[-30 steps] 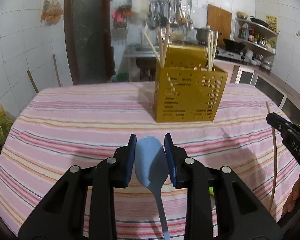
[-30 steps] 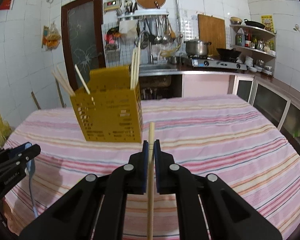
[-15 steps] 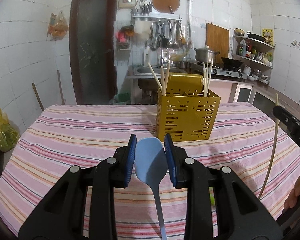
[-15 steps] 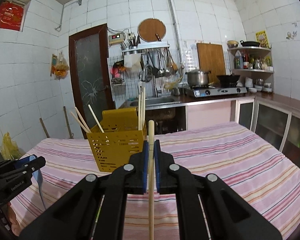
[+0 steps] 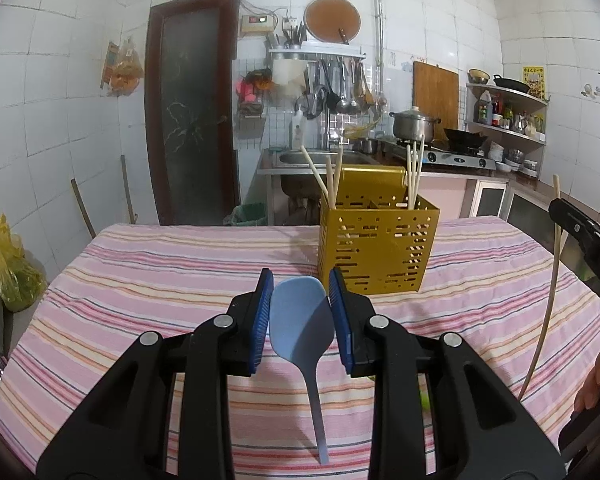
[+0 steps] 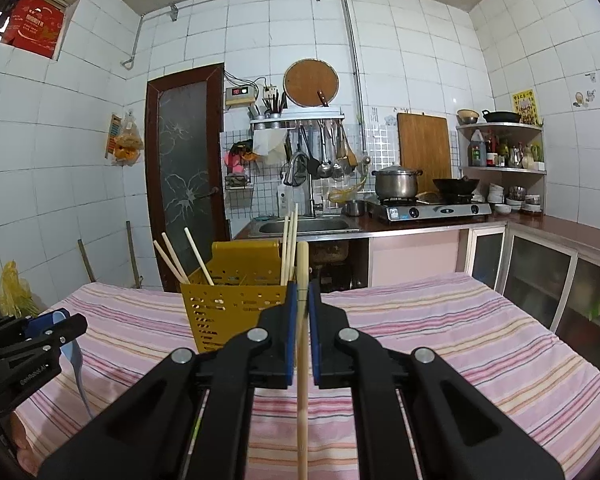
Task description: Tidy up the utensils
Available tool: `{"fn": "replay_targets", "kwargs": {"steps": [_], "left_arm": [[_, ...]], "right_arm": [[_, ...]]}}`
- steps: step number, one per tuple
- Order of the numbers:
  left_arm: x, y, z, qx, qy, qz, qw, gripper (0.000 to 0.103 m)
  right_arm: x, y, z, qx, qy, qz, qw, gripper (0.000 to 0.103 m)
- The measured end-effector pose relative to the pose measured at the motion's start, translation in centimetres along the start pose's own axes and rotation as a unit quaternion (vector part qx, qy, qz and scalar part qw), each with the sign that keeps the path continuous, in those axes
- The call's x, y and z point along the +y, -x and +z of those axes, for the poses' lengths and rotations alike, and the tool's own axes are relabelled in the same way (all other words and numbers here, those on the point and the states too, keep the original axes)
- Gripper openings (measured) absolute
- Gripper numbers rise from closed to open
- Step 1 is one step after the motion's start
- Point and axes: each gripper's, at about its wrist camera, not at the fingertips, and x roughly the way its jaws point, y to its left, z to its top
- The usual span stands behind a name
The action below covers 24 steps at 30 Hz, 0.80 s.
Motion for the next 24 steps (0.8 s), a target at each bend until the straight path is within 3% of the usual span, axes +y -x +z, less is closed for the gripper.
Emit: {"fn": "replay_targets", "kwargs": {"steps": [13,19,24], "left_arm": [[-0.2,0.3,3.9,-0.026,-0.007,-0.017,0.9995,0.027],[-0.4,-0.1,8.2,-0.05,0.002,-0.033,0.9982,0.027],[-1.8,-0.8,12.9,-0.096,0.001,-0.042,0.9945,0.027]], "right_arm": [[-0.6,-2.0,3.1,-0.002,-0.001,-0.003,1.0,0.006],[-1.1,-3.1,6.1,-0.024,0.001,-0.006,1.0,0.006],[-1.3,-4.7,9.7,-0.058,-0.006,0.001,0.998,0.006]]}}
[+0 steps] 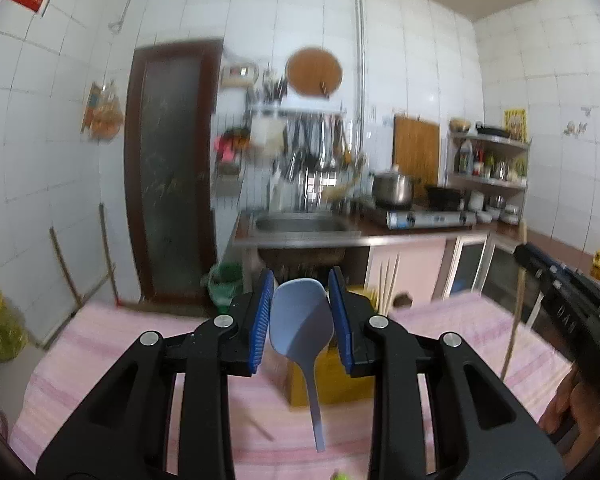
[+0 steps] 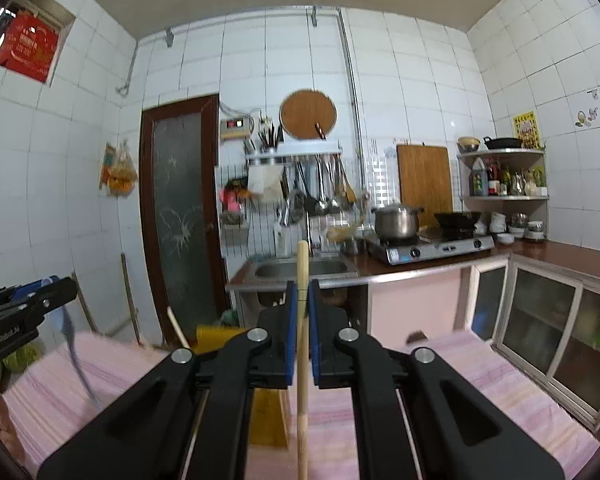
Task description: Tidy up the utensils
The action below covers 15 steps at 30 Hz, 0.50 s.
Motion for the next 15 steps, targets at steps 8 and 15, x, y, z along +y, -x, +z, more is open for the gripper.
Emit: {"fn": "replay_targets", "kwargs": {"steps": [8,15], "left_arm": [[-1.6,-4.6,4.7,-0.071,0.001,-0.005,0.9975,0.027],[-1.7,-10.7,3.5,-0.07,-0.009,0.011,0.9974,0.027]], "right_arm": [[0.6,-5.6,3.5,-0.038,-0.017,0.015,0.999,0.006],[1.4,-10.9,3.5,-0.075,-0.035,0.028,0.996,0.006]]}}
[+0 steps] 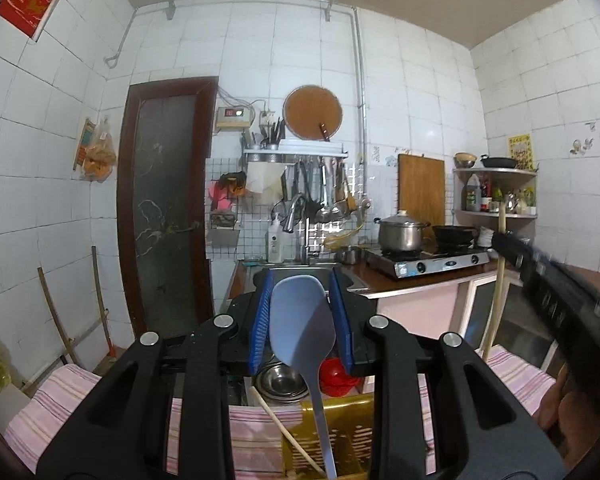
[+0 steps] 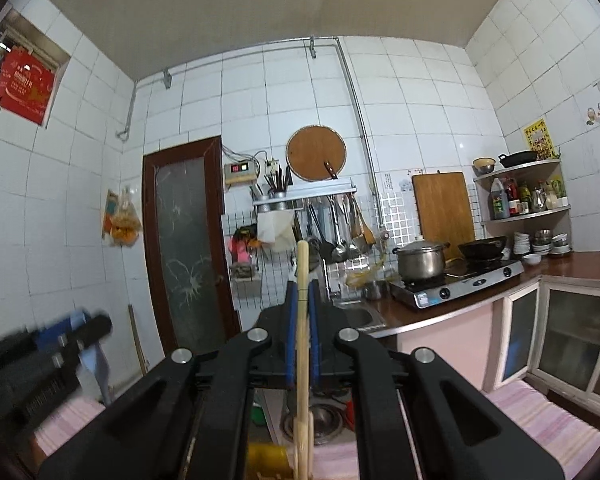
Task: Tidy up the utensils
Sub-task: 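Lower the spatula and chopstick into the yellow holder and open both tools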
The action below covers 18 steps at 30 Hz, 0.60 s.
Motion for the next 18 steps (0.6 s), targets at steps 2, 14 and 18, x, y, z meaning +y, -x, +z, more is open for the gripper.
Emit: {"fn": "replay_targets", "kwargs": {"steps": [2,14,18], "left_arm": [[0.1,-1.5,-1.4,0.011,0.004,0.002,0.9999,0.027],[1.2,-4.0,-6.4,0.062,-0.001,0.018,0.9979,0.027],[2.8,-2.5,-6.0,0.097,0.018,0.011,0.9951,0.063]], "right_arm": [[0.1,-1.2,-1.0,-0.006,-0.003,0.004,1.0,0.006],[-0.5,-4.0,-9.1,0.077,0.019,0.022,0.997,0.007],[-1.0,-2.6,-9.2,0.134,0.033,0.01,0.99,0.063]]}}
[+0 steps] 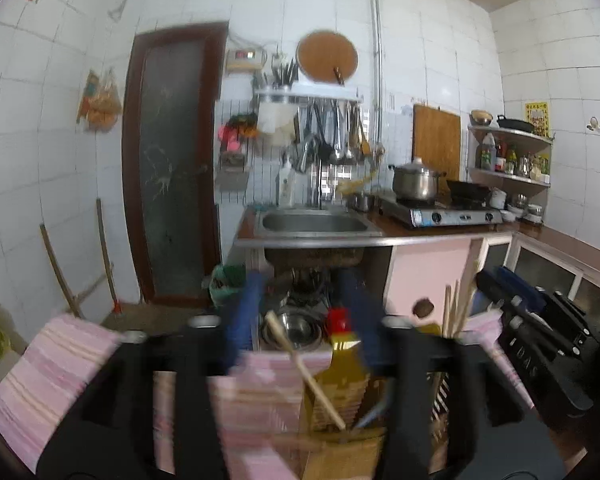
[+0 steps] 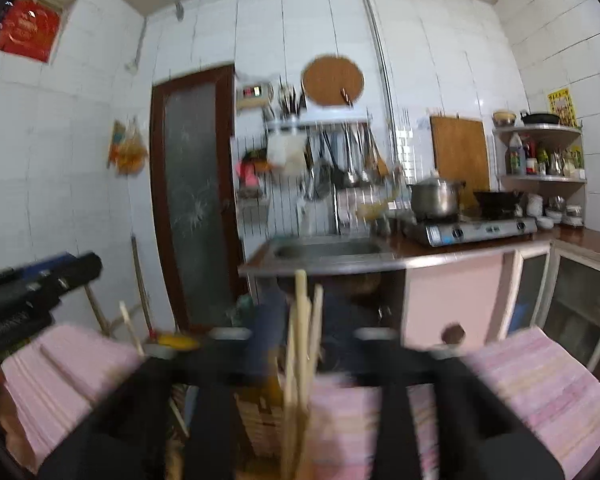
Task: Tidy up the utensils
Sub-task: 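Lower the spatula and chopstick into the yellow holder and open both tools, then move both open tools back down to the remaining utensils on the table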
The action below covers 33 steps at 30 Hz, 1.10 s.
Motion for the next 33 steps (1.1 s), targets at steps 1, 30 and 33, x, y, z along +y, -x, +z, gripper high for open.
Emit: {"fn": "replay_targets", "kwargs": {"steps": [1,30,33], "left_arm": [[0.3,0.7,-0.1,-0.001,0.004,0.001,1.0,0.065],[6.9,12.0,-18.1,0.246,-0.02,0.032,0.9684,0.098],[7.5,11.4,-18.9,0.271,-0.013,0.025,0.9621,0.098]], "right_arm": [[-0.2,0.8,-0.2,0.003,-0.002,-0.002,1.0,0.067],[6.3,13.9,-15.6,0.301,0.075,0.016,0.95,0.068],[7.2,12.8,-16.2,0.327,0.091,0.014,0.94,0.068]]}}
